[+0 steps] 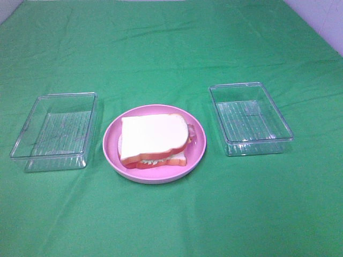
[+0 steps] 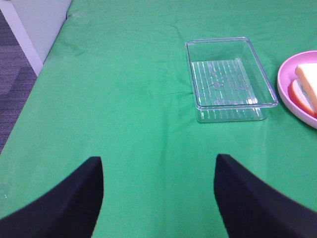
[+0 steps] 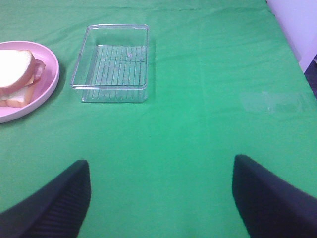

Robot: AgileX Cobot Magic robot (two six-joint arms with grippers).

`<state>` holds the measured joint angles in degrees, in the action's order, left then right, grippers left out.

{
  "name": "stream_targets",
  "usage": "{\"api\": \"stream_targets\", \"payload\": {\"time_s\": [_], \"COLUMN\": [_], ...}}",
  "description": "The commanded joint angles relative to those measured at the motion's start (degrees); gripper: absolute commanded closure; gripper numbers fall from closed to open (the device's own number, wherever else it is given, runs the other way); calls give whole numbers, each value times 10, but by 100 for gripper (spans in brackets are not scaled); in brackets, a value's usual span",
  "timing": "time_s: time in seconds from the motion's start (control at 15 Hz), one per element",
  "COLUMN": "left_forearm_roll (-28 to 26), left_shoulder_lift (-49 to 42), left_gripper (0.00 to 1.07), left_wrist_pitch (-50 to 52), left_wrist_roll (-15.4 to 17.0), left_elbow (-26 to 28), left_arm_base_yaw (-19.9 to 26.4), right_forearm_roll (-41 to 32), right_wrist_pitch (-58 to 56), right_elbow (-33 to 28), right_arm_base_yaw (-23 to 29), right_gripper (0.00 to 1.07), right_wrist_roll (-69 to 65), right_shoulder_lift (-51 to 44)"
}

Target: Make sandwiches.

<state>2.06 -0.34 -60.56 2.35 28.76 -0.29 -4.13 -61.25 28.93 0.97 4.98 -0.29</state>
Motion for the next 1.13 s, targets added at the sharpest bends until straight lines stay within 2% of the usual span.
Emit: {"api": "stream_targets", "payload": {"time_s": [0.07,0.2,1.13], "left_forearm_roll": [-13,-38,-40], "left_shoulder_lift": [-5,-5,-5], "left_gripper": [44,44,44], "left_wrist_pitch": [6,6,6], "left_wrist_roll": [-13,-31,-30], "left_elbow": [-1,-1,-1], "left_arm_base_yaw": [2,2,2], "right_forearm_roll": [-1,-1,-1], "right_wrist_pitch": [6,6,6], "right_elbow": [1,1,1], "right_arm_base_yaw": [-2,-2,-2], "right_gripper": [32,32,32], "right_wrist_roll": [8,8,8], "right_shoulder_lift": [-9,-9,-9]}}
